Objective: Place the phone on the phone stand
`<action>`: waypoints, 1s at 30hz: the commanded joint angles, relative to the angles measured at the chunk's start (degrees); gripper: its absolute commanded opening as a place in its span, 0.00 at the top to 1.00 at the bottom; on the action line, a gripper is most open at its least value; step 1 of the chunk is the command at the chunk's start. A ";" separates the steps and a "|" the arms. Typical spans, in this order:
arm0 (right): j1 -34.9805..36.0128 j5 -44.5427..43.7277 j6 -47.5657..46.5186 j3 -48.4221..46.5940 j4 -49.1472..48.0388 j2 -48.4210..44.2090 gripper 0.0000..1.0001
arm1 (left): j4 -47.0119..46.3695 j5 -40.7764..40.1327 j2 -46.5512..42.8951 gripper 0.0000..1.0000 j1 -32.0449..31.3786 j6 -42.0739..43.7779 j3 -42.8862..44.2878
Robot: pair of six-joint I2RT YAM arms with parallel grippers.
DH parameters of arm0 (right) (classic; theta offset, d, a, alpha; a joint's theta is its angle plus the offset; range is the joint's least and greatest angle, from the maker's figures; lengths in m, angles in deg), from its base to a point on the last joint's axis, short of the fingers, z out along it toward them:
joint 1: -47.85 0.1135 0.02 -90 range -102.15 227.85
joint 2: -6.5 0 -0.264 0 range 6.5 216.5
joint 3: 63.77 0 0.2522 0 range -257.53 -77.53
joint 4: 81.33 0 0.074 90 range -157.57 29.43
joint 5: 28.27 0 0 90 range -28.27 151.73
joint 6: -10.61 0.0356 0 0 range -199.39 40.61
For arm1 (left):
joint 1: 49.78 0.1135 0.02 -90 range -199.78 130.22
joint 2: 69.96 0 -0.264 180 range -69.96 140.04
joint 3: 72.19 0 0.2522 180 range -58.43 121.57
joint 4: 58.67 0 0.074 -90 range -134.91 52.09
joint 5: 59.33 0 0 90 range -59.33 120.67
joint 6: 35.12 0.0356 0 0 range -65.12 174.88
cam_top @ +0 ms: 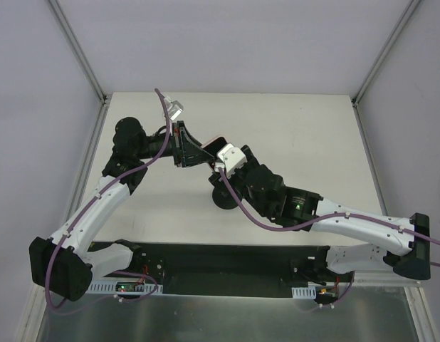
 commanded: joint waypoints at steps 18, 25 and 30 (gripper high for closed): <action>-1.03 5.61 10.56 -2.69 14.01 -10.06 0.03 | -4.86 1.04 -4.44 1.00 -0.78 0.47 -1.11; -17.79 40.13 23.39 -4.09 23.78 -15.08 0.02 | -7.06 6.66 -4.44 1.00 -1.65 -1.20 -0.23; -20.72 57.02 27.81 -4.53 19.83 -12.71 0.10 | -7.41 9.30 -6.19 1.00 -6.47 0.02 0.04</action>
